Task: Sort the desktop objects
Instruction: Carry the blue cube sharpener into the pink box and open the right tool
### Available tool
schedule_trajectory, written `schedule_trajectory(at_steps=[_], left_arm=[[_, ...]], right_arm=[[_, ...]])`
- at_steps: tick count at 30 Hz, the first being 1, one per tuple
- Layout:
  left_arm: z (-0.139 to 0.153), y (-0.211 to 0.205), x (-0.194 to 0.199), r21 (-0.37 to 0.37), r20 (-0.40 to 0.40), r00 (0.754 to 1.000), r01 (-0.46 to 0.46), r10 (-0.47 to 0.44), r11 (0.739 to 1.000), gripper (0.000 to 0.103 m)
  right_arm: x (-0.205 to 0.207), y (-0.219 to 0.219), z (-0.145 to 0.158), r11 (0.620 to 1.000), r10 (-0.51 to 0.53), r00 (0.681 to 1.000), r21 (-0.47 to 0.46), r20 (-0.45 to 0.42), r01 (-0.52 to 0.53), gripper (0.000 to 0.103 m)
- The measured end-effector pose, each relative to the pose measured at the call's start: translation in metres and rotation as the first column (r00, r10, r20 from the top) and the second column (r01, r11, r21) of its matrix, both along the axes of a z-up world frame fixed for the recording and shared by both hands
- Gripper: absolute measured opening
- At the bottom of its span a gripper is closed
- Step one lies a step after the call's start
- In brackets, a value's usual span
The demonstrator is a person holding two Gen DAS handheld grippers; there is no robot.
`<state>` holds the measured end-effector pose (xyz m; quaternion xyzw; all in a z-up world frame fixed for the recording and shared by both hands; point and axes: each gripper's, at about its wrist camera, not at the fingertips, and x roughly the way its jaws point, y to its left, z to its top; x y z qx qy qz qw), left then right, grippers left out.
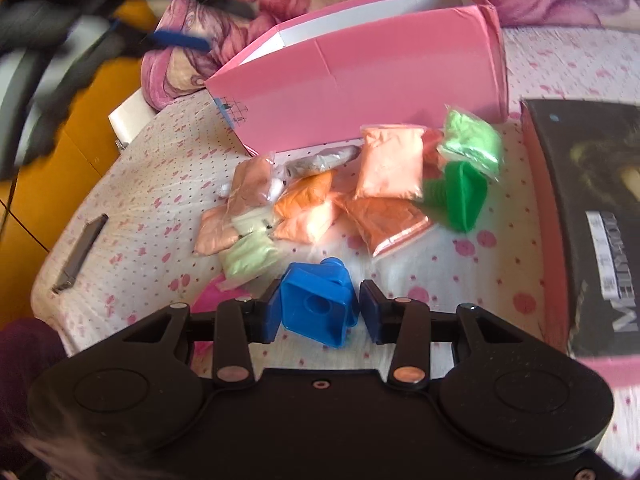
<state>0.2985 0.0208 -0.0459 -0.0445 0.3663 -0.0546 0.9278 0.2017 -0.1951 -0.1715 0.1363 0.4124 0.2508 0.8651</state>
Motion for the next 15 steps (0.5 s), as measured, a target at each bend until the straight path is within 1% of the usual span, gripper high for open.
schedule_trajectory(at_steps=[2,5,10,15], left_arm=[[-0.008,0.002,-0.025,-0.018,0.014,1.0,0.0,0.0,1.0,0.056],[-0.027,0.004,-0.05,-0.008,0.018,1.0,-0.001,0.001,1.0,0.057],[-0.06,0.014,-0.069,0.018,0.004,1.0,-0.031,0.03,0.999,0.057],[-0.084,0.023,-0.079,0.02,-0.029,0.999,-0.014,0.015,1.0,0.057]], right_arm=[[-0.002,-0.005,0.003,1.0,-0.01,1.0,0.013,-0.004,0.01,0.04],[-0.006,-0.012,0.006,0.999,-0.025,1.0,0.033,-0.011,0.026,0.04],[-0.004,-0.014,0.026,0.998,-0.055,0.998,0.033,0.003,0.055,0.04],[0.012,-0.012,0.052,0.998,-0.054,0.998,0.021,0.025,0.053,0.04]])
